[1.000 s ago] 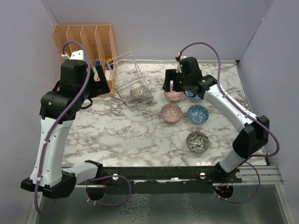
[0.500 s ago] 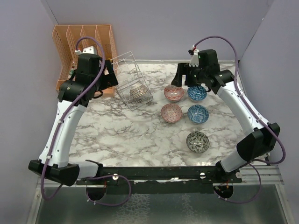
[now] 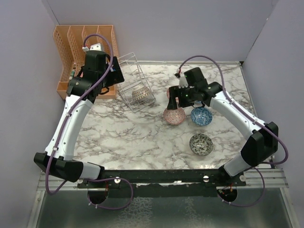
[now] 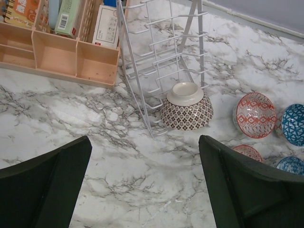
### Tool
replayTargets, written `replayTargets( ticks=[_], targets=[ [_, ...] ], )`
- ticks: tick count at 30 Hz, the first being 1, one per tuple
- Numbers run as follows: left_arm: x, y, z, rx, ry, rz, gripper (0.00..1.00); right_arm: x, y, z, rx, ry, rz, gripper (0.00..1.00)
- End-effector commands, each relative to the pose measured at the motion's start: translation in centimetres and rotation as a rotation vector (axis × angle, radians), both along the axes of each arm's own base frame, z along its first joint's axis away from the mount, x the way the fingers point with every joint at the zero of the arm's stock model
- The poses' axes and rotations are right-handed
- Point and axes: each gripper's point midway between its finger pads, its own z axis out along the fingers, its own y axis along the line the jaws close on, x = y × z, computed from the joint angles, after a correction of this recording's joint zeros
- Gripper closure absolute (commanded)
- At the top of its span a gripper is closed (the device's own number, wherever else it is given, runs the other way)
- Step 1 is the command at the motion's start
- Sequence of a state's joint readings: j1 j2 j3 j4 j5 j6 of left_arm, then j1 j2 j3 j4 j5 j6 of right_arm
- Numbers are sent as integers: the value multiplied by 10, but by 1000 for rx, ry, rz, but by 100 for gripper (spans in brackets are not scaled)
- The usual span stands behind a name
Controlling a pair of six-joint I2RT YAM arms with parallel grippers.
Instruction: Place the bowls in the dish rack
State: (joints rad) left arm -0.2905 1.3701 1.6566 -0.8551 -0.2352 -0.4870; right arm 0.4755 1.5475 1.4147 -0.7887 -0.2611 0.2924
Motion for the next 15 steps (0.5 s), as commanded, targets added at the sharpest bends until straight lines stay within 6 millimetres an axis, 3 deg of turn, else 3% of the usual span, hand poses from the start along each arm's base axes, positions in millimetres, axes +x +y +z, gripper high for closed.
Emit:
replayTargets(
  ticks=[1, 6, 15],
  targets=[
    [-14, 3, 32, -20, -96, -8, 1, -14, 32, -14, -25, 7, 57, 33],
    [-37, 15, 38, -17, -108, 24, 1, -5, 33, -33, -63, 6, 26, 33],
    [-69, 35, 25, 15, -94, 71, 1, 9, 43, -67, -153, 25, -3, 36]
  ],
)
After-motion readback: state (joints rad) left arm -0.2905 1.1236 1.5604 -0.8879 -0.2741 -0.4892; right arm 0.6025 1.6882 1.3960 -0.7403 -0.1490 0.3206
